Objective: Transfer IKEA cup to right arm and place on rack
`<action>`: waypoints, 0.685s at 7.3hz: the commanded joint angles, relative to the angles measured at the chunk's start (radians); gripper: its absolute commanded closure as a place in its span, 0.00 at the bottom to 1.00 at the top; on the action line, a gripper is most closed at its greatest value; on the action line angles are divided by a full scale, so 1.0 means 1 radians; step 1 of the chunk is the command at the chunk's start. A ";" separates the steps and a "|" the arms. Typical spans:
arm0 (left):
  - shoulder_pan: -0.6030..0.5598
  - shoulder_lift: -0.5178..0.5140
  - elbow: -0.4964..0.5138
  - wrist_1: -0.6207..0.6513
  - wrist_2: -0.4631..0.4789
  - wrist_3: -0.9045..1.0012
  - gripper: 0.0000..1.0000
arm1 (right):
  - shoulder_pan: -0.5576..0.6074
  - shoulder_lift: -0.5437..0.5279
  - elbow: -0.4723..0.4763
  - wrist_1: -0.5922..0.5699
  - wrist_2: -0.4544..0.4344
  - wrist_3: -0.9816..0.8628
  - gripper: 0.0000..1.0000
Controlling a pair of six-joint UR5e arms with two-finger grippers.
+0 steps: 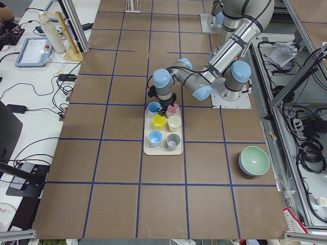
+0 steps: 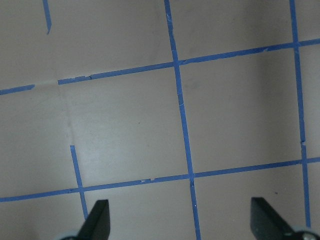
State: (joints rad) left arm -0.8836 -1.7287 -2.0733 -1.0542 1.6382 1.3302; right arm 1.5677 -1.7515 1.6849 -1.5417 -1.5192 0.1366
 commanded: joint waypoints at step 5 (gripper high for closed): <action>0.002 -0.003 0.001 0.005 0.005 -0.005 0.99 | 0.000 0.000 0.002 0.000 0.013 -0.002 0.00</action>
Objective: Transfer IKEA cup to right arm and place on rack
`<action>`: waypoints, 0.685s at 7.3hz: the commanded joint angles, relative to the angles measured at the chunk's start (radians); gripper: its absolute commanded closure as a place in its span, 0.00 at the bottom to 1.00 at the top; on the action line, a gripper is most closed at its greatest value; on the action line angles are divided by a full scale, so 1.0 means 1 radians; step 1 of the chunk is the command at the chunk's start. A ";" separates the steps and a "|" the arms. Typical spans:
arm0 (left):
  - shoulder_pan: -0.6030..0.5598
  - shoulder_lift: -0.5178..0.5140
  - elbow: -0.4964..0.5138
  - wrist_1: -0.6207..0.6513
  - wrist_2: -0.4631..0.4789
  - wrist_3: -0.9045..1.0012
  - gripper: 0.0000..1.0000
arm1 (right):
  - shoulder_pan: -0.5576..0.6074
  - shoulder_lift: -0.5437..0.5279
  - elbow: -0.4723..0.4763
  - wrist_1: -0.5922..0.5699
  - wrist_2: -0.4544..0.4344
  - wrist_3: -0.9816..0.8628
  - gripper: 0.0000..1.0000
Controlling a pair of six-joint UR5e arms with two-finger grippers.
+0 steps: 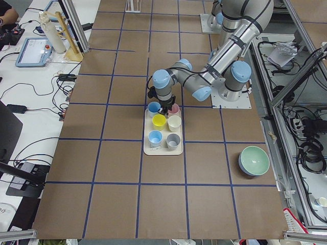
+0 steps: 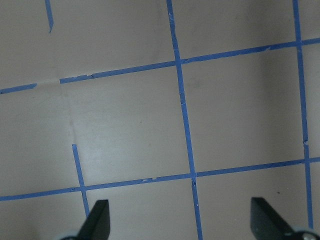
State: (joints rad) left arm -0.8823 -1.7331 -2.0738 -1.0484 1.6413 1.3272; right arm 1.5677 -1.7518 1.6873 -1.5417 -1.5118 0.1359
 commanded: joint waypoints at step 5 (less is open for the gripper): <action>-0.004 0.061 0.018 -0.069 -0.012 -0.041 1.00 | 0.000 -0.017 0.000 0.038 -0.004 -0.010 0.00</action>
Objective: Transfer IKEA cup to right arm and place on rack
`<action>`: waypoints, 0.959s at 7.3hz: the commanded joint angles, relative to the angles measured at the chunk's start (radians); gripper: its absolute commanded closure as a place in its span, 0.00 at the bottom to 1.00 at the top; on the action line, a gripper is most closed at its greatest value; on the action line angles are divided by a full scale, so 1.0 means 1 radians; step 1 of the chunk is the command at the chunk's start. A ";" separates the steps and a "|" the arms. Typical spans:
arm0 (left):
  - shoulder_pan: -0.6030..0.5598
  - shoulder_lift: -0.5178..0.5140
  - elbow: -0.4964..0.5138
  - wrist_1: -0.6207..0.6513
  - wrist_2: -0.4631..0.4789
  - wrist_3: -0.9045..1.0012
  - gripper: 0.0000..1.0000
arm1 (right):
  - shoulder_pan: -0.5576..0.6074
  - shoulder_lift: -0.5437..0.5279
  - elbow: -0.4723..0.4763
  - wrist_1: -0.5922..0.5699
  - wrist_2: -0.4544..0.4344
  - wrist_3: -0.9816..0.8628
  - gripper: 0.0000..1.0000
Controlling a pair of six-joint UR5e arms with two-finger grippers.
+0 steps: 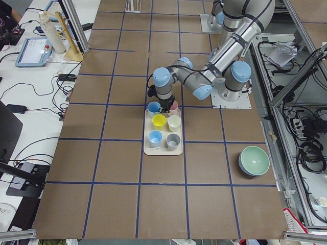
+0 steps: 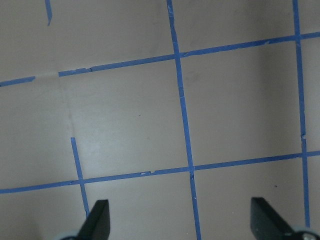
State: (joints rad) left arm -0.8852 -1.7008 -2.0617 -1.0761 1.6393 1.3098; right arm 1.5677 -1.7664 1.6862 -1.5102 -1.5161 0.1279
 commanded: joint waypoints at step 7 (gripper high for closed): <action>-0.201 0.141 0.048 -0.407 -0.596 -0.603 1.00 | -0.082 0.005 0.004 0.030 0.386 -0.097 0.00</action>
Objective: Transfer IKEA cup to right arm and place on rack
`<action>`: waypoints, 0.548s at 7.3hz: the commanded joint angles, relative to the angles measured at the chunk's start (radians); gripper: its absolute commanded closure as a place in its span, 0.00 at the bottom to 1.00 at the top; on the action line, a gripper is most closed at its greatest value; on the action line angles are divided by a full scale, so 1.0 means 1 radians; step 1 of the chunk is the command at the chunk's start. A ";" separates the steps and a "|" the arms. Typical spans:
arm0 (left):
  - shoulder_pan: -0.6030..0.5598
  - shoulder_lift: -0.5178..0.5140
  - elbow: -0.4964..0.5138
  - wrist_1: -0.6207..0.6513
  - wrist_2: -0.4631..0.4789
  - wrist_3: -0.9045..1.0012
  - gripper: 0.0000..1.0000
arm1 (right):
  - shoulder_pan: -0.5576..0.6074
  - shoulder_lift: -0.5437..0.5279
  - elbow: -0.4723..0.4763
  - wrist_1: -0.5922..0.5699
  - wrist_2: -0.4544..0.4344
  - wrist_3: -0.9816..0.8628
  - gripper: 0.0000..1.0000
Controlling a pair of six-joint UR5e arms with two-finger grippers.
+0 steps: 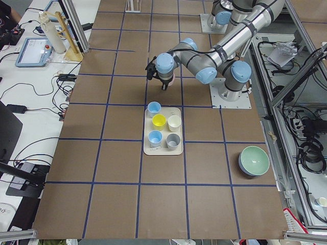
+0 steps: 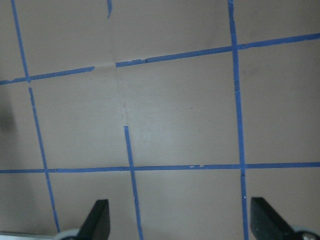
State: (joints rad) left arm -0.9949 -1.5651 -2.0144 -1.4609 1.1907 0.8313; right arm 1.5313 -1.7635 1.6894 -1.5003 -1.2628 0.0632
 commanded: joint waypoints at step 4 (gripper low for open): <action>-0.250 0.007 -0.003 -0.077 -0.689 -0.327 1.00 | -0.172 0.002 0.027 0.141 0.696 -0.150 0.00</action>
State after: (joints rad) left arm -1.2050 -1.5607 -2.0150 -1.5108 0.6760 0.5405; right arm 1.3753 -1.7622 1.7003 -1.3801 -0.6965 -0.0432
